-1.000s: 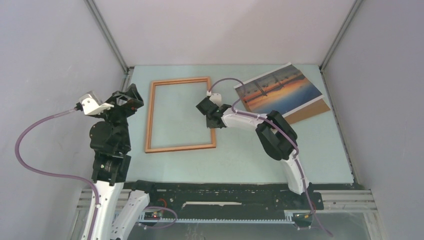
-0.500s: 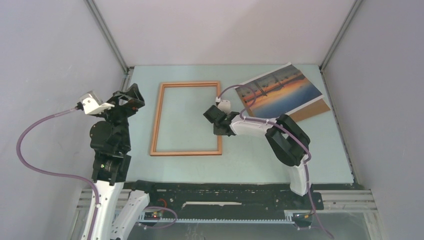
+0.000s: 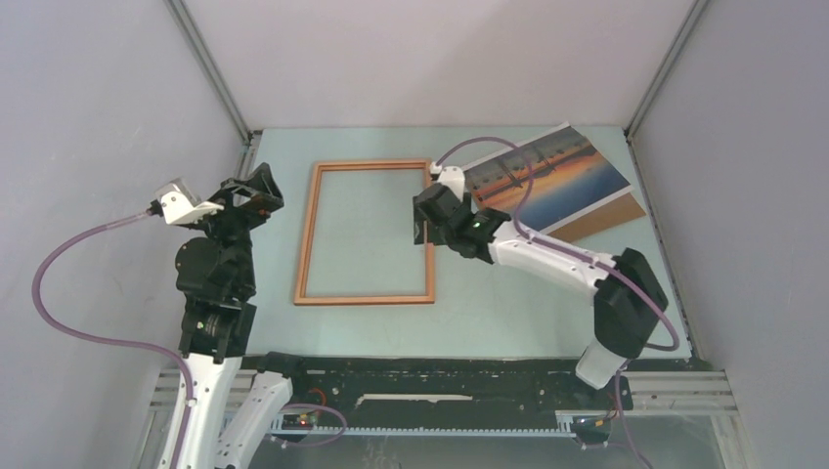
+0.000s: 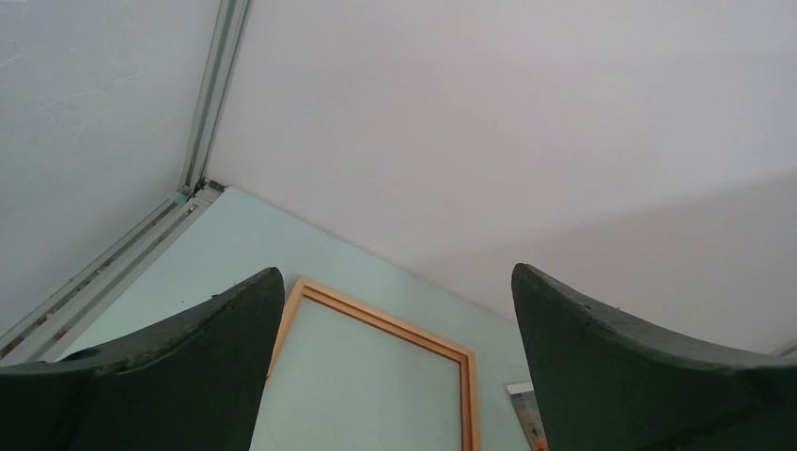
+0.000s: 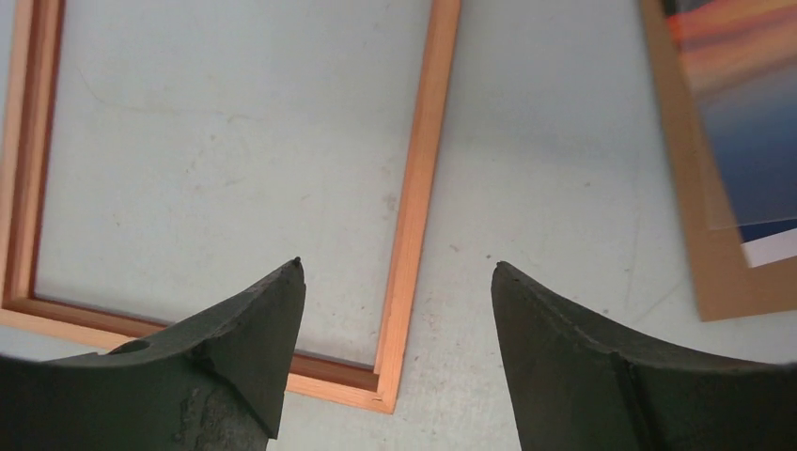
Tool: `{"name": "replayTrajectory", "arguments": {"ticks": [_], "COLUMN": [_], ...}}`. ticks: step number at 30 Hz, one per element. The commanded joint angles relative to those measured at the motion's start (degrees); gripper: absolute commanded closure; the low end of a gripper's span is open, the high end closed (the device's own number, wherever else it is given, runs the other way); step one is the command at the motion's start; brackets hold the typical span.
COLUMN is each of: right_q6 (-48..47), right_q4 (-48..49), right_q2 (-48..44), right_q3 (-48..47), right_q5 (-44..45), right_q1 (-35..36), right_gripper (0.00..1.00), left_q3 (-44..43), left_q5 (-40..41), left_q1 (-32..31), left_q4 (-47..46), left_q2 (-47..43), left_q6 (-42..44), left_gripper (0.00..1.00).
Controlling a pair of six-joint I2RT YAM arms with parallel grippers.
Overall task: Put the photo into the frame
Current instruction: Move the photo frame to the center of the board, then adjust the photo frame item at the center of the board.
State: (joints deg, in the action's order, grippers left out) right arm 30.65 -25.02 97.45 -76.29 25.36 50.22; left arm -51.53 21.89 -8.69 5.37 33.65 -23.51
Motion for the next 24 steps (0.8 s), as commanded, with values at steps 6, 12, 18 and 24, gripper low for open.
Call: {"name": "replayTrajectory", "arguments": {"ticks": [6,12,18,24], "right_q6": [-2.02,-3.86,-3.53,-2.49], "right_q4": [-0.4,2.86,-0.42,-5.76], "right_q2": [-3.64,-0.03,8.19,17.01], "right_q3": [2.16,1.0,-5.65,-13.77], "right_q5": [-15.77,-20.89,-24.73,-28.38], "right_q1": [-18.43,-26.86,-32.96,-35.19], "right_gripper": [0.2,0.02,0.0,0.0], "left_q3": [0.56,0.64,0.85,-0.84], "left_q5": [1.71,1.77,-1.28,-5.64], "left_q1": [-4.57,-8.0,-10.69,-10.91], "left_q4": [-0.71,-0.93,-1.67,-1.06], "left_q2": [-2.78,-2.76,-1.56,2.48], "left_q6": [1.06,1.53,0.94,0.84], "left_gripper": [0.01,0.0,0.0,0.0]}}
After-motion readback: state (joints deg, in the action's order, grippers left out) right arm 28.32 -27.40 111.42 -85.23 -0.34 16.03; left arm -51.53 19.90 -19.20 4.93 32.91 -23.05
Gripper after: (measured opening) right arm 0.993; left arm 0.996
